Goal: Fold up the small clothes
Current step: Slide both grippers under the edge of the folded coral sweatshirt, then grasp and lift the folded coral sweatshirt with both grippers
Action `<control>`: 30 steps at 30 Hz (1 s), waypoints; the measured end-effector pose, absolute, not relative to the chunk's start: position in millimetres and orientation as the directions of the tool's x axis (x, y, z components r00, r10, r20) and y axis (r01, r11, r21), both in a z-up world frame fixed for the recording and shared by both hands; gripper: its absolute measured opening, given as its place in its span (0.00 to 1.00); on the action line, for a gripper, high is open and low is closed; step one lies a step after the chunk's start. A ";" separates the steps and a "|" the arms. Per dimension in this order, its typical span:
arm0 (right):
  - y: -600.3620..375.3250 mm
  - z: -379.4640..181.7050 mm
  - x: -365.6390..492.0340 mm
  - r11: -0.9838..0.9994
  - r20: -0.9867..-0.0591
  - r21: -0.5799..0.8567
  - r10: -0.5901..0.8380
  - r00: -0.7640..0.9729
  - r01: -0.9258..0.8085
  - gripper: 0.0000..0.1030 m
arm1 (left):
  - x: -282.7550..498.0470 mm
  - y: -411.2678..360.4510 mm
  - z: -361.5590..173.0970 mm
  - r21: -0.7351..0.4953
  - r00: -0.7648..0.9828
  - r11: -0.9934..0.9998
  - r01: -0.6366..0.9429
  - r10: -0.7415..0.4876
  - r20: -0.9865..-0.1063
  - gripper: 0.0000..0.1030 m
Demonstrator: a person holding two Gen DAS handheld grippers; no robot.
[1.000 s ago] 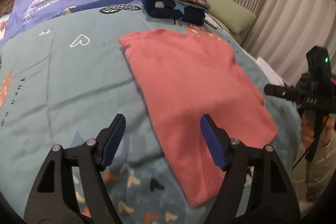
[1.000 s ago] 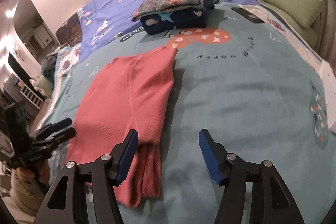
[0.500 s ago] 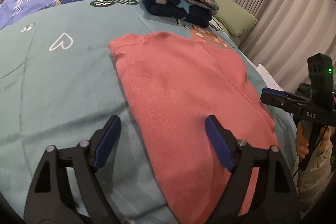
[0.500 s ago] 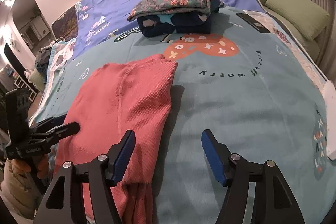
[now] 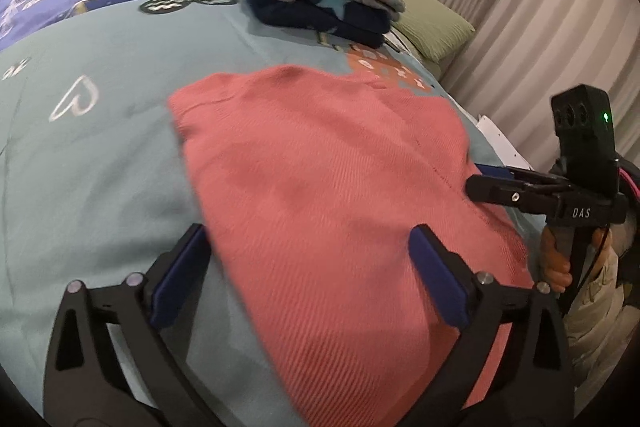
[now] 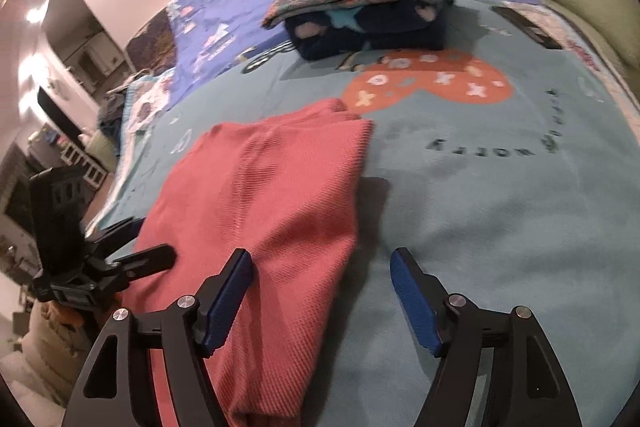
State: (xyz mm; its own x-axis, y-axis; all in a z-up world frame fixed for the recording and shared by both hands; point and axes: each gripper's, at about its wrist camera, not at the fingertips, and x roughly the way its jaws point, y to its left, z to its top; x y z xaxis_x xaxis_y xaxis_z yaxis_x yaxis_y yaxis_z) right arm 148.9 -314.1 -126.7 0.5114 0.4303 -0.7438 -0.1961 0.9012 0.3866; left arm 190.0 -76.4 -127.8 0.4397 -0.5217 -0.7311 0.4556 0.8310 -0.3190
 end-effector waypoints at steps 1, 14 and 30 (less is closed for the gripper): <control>-312.0 -127.8 151.3 0.893 -0.740 0.394 0.447 0.502 -0.216 0.72 | 192.9 -81.0 -127.8 -0.315 0.432 0.825 0.469 -0.526 -0.733 0.96; -304.1 -137.8 200.8 0.799 -0.681 0.510 0.601 0.418 -0.318 0.66 | 206.4 -82.3 -128.6 -0.318 0.439 0.829 0.459 -0.523 -0.731 0.67; -277.8 -12.0 96.2 0.937 -0.550 0.176 0.348 0.759 -0.302 0.15 | 117.8 -103.9 -13.8 0.021 0.724 0.847 0.531 -0.441 -0.530 0.32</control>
